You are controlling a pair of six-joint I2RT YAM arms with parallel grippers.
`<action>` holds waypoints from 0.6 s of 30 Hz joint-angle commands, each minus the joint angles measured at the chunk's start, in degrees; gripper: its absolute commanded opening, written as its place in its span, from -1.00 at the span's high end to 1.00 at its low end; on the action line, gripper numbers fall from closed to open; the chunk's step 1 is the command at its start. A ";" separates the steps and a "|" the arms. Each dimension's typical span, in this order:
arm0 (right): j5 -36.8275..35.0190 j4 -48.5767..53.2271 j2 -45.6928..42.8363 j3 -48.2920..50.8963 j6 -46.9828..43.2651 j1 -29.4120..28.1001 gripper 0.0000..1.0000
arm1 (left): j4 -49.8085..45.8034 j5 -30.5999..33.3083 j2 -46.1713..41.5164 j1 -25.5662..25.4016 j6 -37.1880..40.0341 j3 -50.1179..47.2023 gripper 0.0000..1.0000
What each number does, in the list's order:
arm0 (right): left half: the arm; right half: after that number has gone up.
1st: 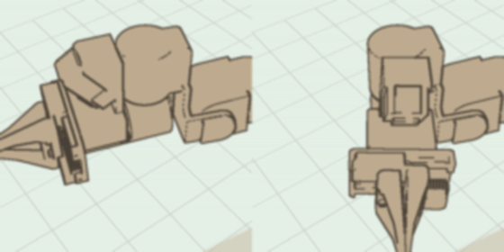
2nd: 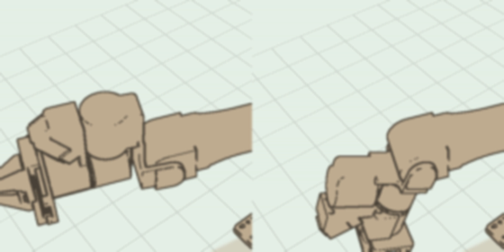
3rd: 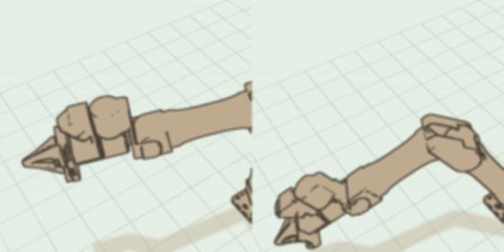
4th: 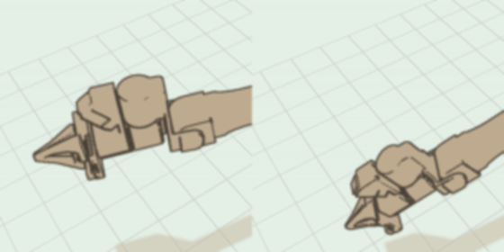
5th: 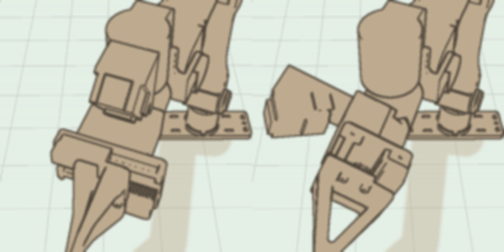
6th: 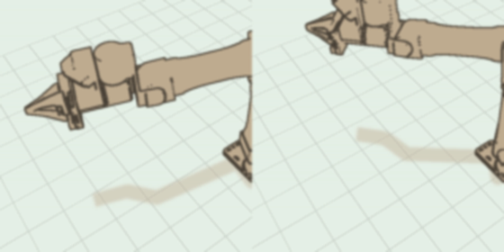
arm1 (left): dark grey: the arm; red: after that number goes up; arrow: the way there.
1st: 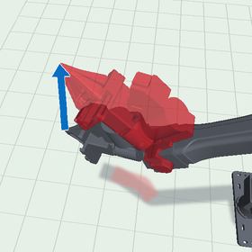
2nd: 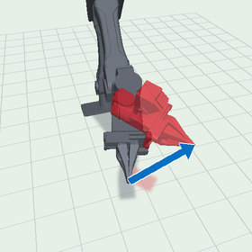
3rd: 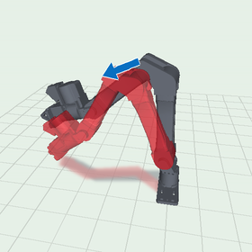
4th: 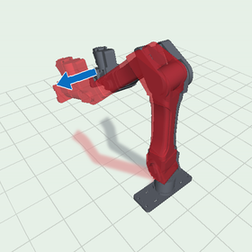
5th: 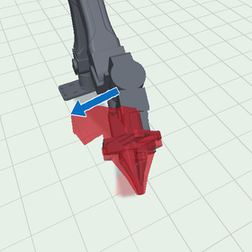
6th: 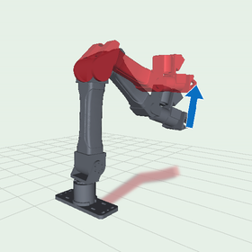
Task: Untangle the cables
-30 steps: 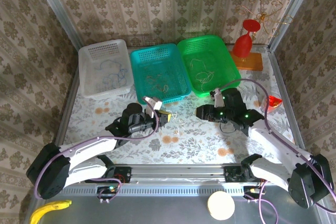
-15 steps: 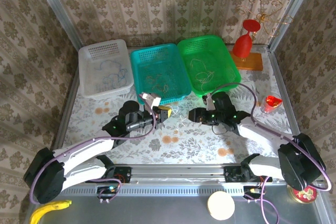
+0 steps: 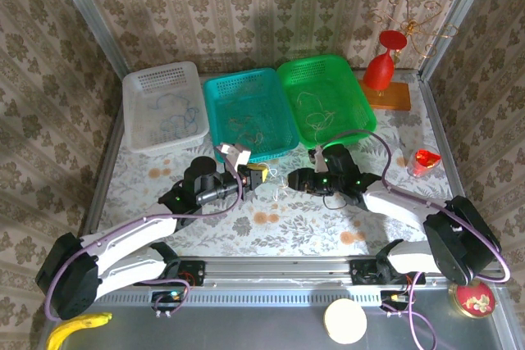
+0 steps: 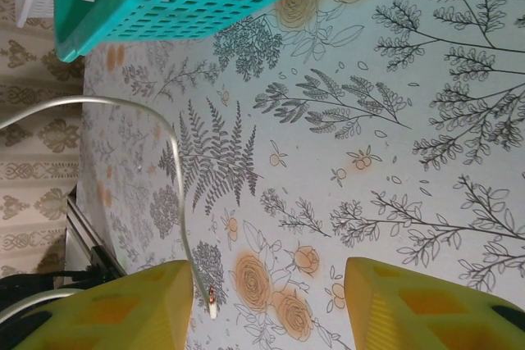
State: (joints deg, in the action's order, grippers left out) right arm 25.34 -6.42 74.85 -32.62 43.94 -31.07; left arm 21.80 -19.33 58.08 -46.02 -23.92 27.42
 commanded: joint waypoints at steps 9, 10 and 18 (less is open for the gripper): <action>1.11 -3.78 1.42 -2.05 2.28 -1.43 0.58 | -0.43 -0.65 -1.46 0.38 0.31 1.49 1.00; 1.03 -3.70 1.29 -2.09 2.26 -1.36 0.71 | -0.36 -0.56 -1.47 0.34 0.37 1.41 1.00; -0.52 3.18 -3.84 -4.73 -0.79 1.69 1.00 | -0.18 -0.10 -2.14 0.32 -0.07 -0.33 1.00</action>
State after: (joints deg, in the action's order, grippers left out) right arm 25.87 -6.87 74.39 -34.63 45.12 -31.05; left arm 21.80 -19.29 57.36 -46.02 -23.94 27.40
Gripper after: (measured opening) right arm 0.068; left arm 0.059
